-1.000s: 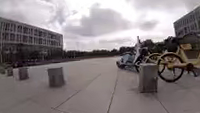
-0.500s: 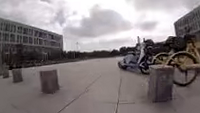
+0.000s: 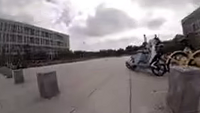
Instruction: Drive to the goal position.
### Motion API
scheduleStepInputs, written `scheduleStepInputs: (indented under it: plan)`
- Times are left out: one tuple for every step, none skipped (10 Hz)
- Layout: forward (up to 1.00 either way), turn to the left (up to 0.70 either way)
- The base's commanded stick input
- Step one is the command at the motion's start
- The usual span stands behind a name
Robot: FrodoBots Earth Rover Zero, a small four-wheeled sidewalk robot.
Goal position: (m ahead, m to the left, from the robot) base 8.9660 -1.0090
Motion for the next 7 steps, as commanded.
scheduleStepInputs:
  plan:
    - [0.7, 0.11]
    - [0.7, 0.13]
    - [0.7, 0.03]
    - [0.7, 0.0]
    - [0.7, 0.0]
    - [0.7, 0.0]
    - [0.7, 0.0]
